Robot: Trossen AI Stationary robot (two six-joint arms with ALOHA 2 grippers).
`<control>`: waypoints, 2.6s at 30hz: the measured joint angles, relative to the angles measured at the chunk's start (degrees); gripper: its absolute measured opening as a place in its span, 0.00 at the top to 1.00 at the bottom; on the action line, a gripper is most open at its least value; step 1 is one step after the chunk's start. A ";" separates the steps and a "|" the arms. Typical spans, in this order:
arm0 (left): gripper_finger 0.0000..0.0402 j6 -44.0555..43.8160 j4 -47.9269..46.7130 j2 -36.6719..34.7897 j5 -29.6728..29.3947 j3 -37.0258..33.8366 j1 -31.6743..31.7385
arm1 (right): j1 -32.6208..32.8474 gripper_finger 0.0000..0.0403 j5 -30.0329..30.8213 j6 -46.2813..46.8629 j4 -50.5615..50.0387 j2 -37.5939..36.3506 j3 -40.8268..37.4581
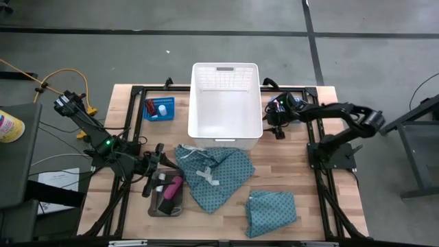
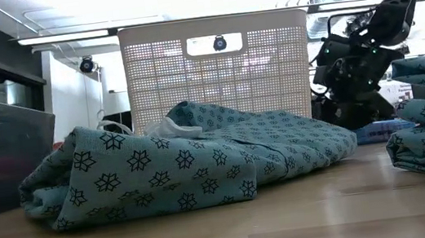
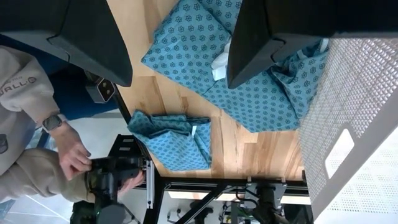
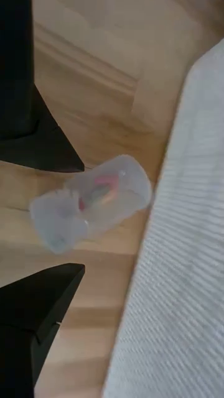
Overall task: Pick & place medical supplies in basket/bin
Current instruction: Put the transparent bottle into the blue bin
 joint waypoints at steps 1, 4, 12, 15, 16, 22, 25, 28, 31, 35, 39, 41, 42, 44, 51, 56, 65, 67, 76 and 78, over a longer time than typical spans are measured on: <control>0.37 0.00 -0.02 0.00 0.00 0.00 0.00 | 0.00 0.40 -0.02 0.02 -0.02 0.66 0.00; 0.37 -0.01 0.00 0.00 0.00 0.00 -0.01 | 0.02 0.40 -0.08 1.03 -0.10 2.45 0.00; 0.37 0.00 -0.02 0.00 -0.02 0.00 0.00 | 0.06 0.40 -2.54 3.99 -0.50 3.43 0.02; 0.37 0.00 -0.01 0.00 -0.02 0.00 0.00 | 0.04 0.41 -2.20 4.17 -0.46 3.43 0.02; 0.37 0.00 -0.02 0.00 -0.02 0.00 0.00 | 0.04 0.41 -1.93 4.15 -0.41 3.43 0.02; 0.37 -0.02 0.00 0.00 -0.02 0.00 0.00 | 0.04 0.51 -1.49 4.17 -0.42 3.43 0.02; 0.37 -0.01 -0.01 0.00 -0.02 0.00 0.00 | 0.04 0.59 -1.38 4.17 -0.37 3.43 0.02; 0.37 -0.02 -0.01 0.00 -0.02 0.00 0.00 | 0.04 0.66 -1.33 4.63 -0.35 3.43 0.02; 0.37 -0.02 -0.02 0.00 -0.02 0.00 0.00 | 0.04 0.69 -1.36 4.76 -0.33 3.43 0.02; 0.37 0.00 0.00 0.00 -0.02 0.00 0.00 | 0.04 0.67 0.13 7.84 -0.57 2.40 0.00; 0.37 0.00 -0.02 0.00 -0.02 0.00 -0.01 | 0.04 0.64 3.69 10.76 -3.52 -1.99 0.00; 0.37 0.00 0.00 0.00 -0.02 0.00 0.00 | 0.29 0.65 3.74 12.06 -5.99 -5.54 -0.02; 0.37 -0.02 -0.02 0.00 -0.02 0.00 0.00 | 0.65 0.66 4.03 12.82 -7.38 -7.52 0.00; 0.37 -0.02 0.00 0.00 -0.03 0.00 0.00 | 1.93 0.68 6.28 15.01 -11.27 -11.77 -0.02; 0.37 0.00 -0.02 0.00 -0.04 0.00 0.00 | 11.69 0.66 16.12 26.73 -24.69 -26.83 -0.02; 0.37 -0.01 0.00 0.00 -0.04 0.00 0.00 | 22.68 0.66 23.02 36.23 -29.83 -33.86 -0.02; 0.37 -0.01 -0.01 0.00 -0.04 0.00 0.00 | 38.69 0.67 33.77 48.37 -30.99 -36.17 0.00; 0.37 -0.01 -0.02 0.00 -0.04 0.00 0.00 | 40.76 0.66 34.93 50.67 -30.99 -36.17 -0.01; 0.37 0.00 0.00 0.00 -0.04 0.00 -0.01 | 51.38 0.66 38.22 62.61 -29.45 -35.41 -0.01; 0.37 -0.01 -0.01 0.00 -0.03 0.00 0.00 | 54.37 0.66 39.11 65.89 -27.28 -34.31 0.00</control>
